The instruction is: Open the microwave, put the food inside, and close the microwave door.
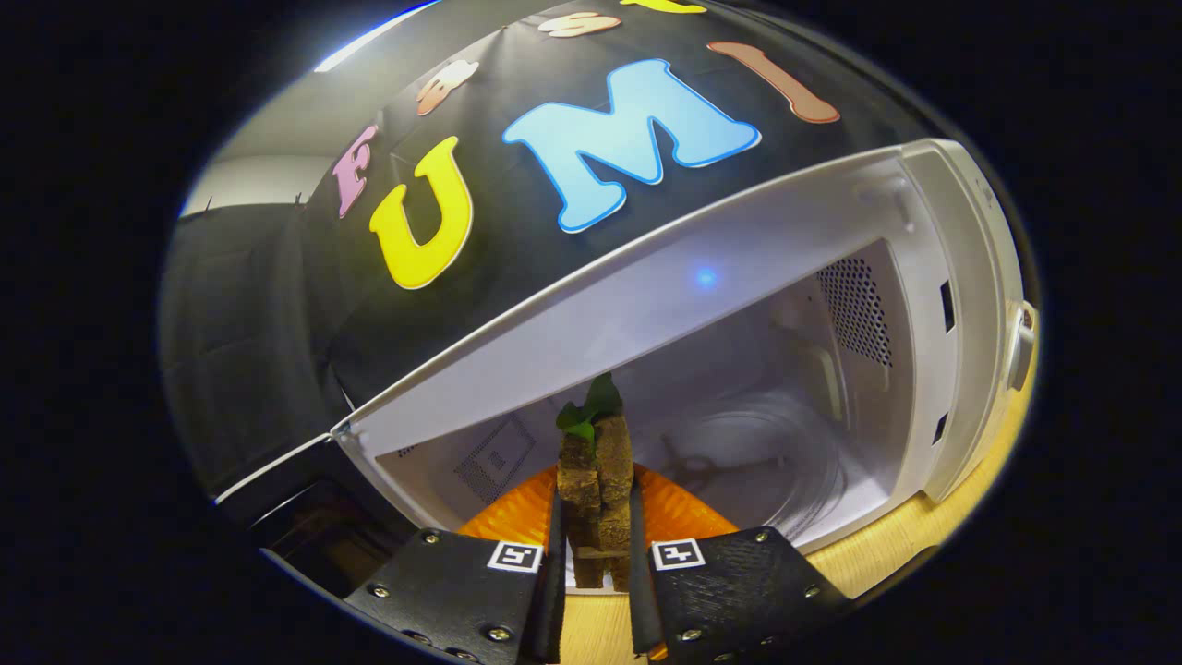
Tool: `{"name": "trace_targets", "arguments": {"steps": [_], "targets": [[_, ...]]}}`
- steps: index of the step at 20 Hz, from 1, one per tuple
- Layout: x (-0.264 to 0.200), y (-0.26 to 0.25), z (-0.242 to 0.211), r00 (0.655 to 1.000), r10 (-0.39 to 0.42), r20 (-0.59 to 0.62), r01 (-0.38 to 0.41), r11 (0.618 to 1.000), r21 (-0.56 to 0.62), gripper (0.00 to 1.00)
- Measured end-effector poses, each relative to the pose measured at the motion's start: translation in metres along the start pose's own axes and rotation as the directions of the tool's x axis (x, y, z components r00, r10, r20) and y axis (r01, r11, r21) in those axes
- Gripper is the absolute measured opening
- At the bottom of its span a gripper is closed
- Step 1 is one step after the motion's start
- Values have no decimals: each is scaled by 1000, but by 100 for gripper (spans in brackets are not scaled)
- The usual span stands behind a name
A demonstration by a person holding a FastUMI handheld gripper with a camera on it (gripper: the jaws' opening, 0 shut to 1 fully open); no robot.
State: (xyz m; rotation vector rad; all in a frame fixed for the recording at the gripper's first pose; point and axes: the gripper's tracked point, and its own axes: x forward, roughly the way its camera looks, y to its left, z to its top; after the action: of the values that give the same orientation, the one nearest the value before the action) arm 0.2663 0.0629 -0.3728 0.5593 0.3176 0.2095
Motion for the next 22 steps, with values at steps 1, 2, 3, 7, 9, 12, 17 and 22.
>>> {"name": "trace_targets", "arguments": {"steps": [1,2,3,7,9,12,17,22], "targets": [[5,-4,2,1000,-1,8,1,1000,14,29],[10,-7,2,1000,1,10,-1,1000,26,29],[14,-9,2,1000,6,15,-6,999,43,29],[24,-26,5,998,-35,48,34,999,22,29],[24,-51,6,985,-162,59,165,985,-49,48],[24,-69,3,969,-239,59,244,965,-99,68],[9,-75,15,933,-347,93,359,903,-238,73],[-8,-56,23,924,-352,148,381,819,-430,95]]}}
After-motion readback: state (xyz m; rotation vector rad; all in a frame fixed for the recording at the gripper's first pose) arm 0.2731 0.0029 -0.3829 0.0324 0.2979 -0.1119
